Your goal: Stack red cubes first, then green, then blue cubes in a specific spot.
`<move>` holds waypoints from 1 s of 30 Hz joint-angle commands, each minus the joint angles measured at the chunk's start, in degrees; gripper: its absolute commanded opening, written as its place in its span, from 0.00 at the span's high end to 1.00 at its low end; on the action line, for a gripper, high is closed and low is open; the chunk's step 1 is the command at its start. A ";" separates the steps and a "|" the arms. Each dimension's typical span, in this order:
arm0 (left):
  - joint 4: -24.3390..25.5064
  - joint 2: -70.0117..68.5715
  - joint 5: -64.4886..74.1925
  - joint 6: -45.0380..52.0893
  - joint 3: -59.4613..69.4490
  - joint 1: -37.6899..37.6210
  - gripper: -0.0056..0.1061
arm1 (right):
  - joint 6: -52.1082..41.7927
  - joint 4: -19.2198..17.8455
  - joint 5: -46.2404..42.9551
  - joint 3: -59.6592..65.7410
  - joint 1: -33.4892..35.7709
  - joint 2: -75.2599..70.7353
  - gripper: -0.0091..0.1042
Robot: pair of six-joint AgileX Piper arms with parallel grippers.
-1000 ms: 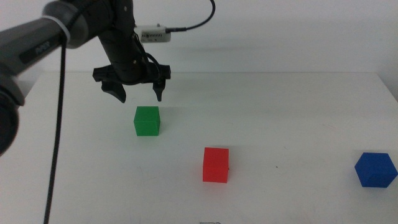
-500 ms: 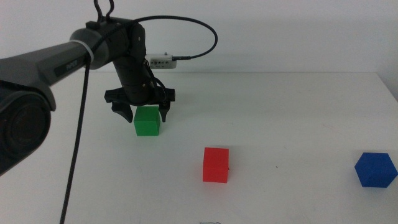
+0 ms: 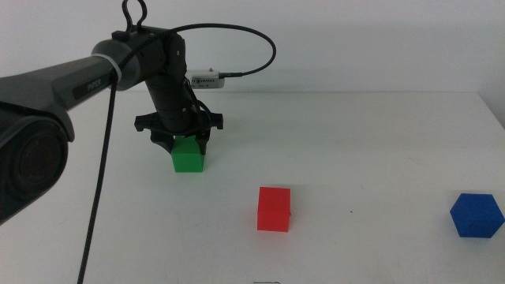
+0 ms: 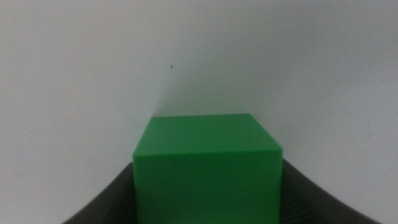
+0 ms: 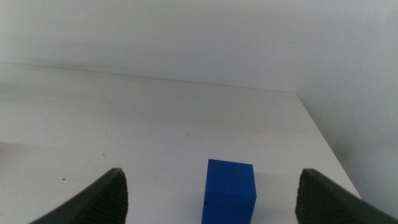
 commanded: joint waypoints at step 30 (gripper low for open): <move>9.19 -23.28 2.43 -27.18 9.63 -25.13 0.91 | -0.30 -0.73 -4.44 -0.57 -0.19 -0.86 0.09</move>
